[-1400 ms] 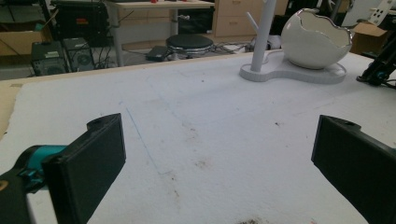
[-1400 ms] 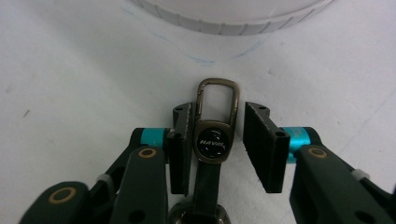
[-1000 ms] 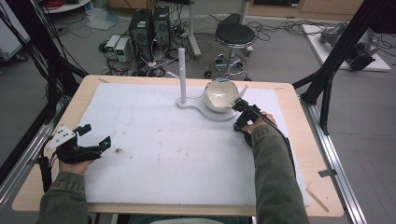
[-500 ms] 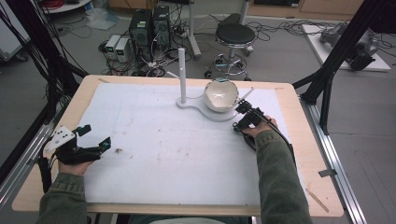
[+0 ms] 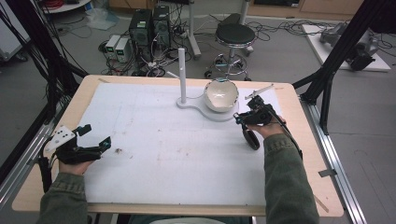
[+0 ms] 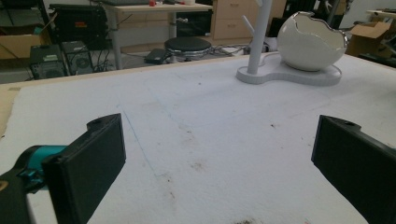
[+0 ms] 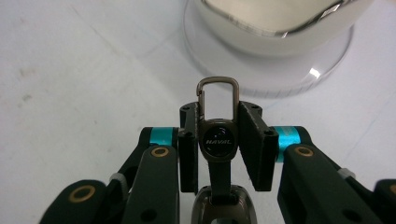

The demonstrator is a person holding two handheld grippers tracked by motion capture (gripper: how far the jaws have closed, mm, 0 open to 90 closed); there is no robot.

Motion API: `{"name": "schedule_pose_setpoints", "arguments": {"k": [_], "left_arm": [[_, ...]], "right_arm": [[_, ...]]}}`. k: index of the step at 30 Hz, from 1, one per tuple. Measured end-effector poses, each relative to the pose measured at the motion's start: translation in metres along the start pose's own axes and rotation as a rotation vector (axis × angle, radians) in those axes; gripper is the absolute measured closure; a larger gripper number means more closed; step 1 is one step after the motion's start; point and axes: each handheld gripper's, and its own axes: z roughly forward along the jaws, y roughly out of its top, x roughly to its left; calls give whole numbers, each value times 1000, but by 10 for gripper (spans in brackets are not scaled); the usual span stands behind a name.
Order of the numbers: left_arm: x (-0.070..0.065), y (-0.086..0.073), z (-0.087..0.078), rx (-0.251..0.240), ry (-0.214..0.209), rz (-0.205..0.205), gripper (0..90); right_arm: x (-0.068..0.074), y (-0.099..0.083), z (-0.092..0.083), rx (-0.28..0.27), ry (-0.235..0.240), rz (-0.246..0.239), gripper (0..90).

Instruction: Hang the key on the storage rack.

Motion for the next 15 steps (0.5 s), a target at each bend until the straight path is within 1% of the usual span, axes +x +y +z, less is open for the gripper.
{"name": "schedule_pose_setpoints", "arguments": {"k": [1,2,3,4,5,9,10,12,15], "left_arm": [[0,0,0,-3,1,-2,33],[0,0,0,-3,1,-2,33],[0,0,0,-2,1,-2,33],[0,0,0,-3,1,-2,33],[0,0,1,-1,1,-3,33],[0,0,1,-2,1,-4,33],[0,0,1,-1,0,-4,33],[0,0,1,-1,-1,-5,33],[0,0,1,1,0,-3,33]], "right_arm": [[0,1,-3,-23,13,-3,702],[1,2,-8,-48,14,-5,702],[2,2,-11,-69,5,-10,702],[3,3,-13,-83,5,-14,702],[5,4,-17,-112,-7,-26,702],[8,7,-26,-185,-6,-42,702],[10,9,-29,-221,14,-42,703],[11,10,-30,-226,14,-38,703],[12,12,-32,-260,18,-37,703]]}}
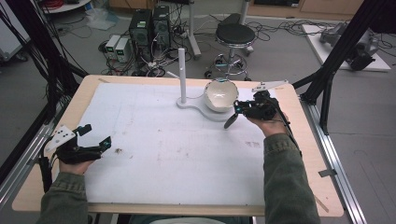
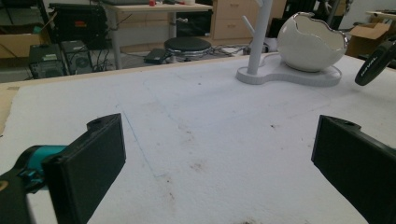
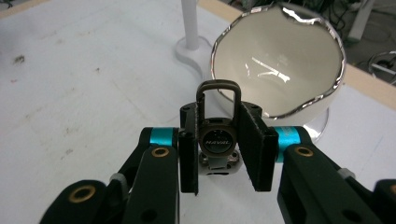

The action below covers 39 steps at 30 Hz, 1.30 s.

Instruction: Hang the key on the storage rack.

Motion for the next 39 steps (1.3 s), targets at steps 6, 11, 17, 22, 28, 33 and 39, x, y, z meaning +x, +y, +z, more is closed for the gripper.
{"name": "schedule_pose_setpoints", "arguments": {"k": [6,11,17,22,28,33,39], "left_arm": [[1,0,0,-1,1,-4,33],[1,0,0,-3,1,-4,33],[1,0,0,-8,0,-7,33],[2,0,0,-8,-1,-8,33],[2,0,1,-9,-4,-12,33],[2,0,1,-9,-4,-13,33],[-1,-1,4,6,-9,2,33]], "right_arm": [[5,11,-1,-24,1,-12,703],[11,27,-7,-55,12,-27,702],[21,47,-7,-70,28,-50,701],[29,64,-2,-66,33,-82,701],[36,80,5,-51,45,-102,701],[43,94,11,-54,55,-112,700],[50,107,20,-38,62,-132,700]]}}
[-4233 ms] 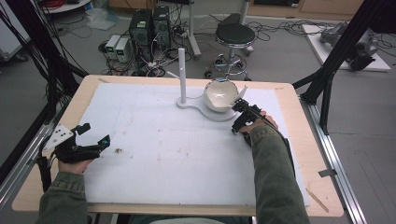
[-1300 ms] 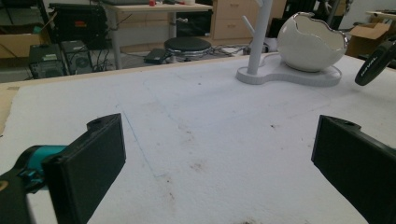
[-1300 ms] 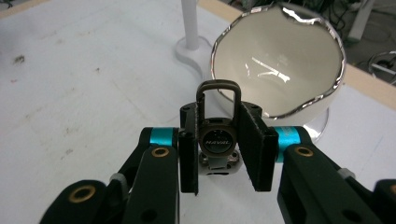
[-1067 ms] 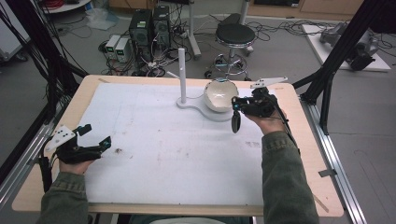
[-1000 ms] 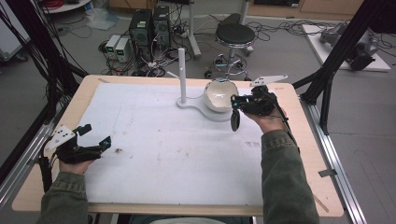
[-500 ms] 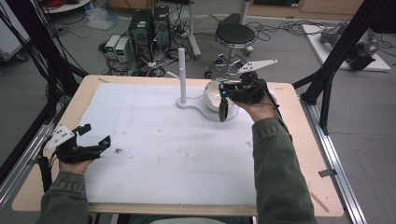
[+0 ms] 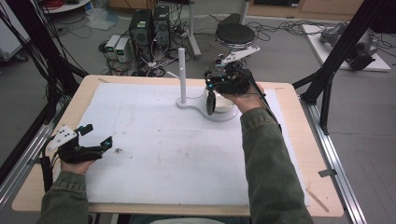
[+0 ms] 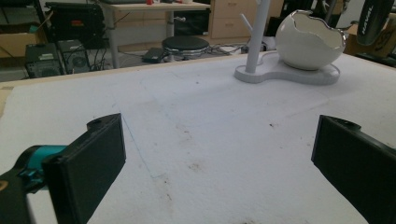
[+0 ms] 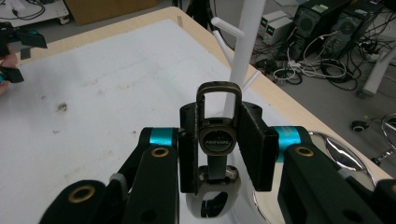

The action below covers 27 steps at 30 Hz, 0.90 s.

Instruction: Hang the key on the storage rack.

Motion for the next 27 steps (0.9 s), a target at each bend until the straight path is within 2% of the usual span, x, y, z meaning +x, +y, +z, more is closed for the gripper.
{"name": "schedule_pose_setpoints", "arguments": {"k": [8,14,21,27], "left_arm": [[1,0,-1,-8,7,-4,33],[2,0,0,-5,5,-2,33],[2,1,-2,-19,9,0,33],[2,0,-2,-11,12,3,33]], "right_arm": [[3,14,19,27,7,-19,700],[3,26,36,28,8,-11,699],[1,33,51,35,-17,9,699],[-3,39,62,37,-37,18,698]]}}
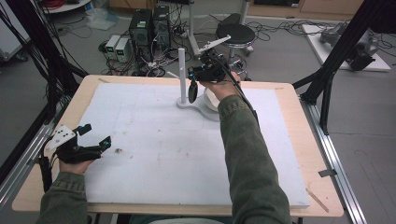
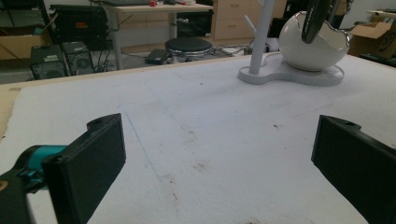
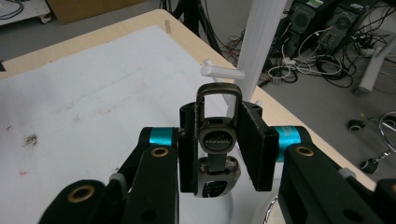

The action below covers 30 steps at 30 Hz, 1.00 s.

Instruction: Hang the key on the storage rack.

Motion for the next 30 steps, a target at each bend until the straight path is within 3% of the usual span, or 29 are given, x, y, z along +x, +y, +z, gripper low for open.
{"name": "schedule_pose_setpoints", "arguments": {"k": [8,18,30], "left_arm": [[0,0,0,3,-3,1,33],[0,0,0,5,-4,1,33],[3,0,-1,-3,-2,-11,33]], "right_arm": [[-2,0,10,5,-17,12,697],[7,8,18,-2,-18,-18,696],[11,15,37,40,-46,-21,693]]}}
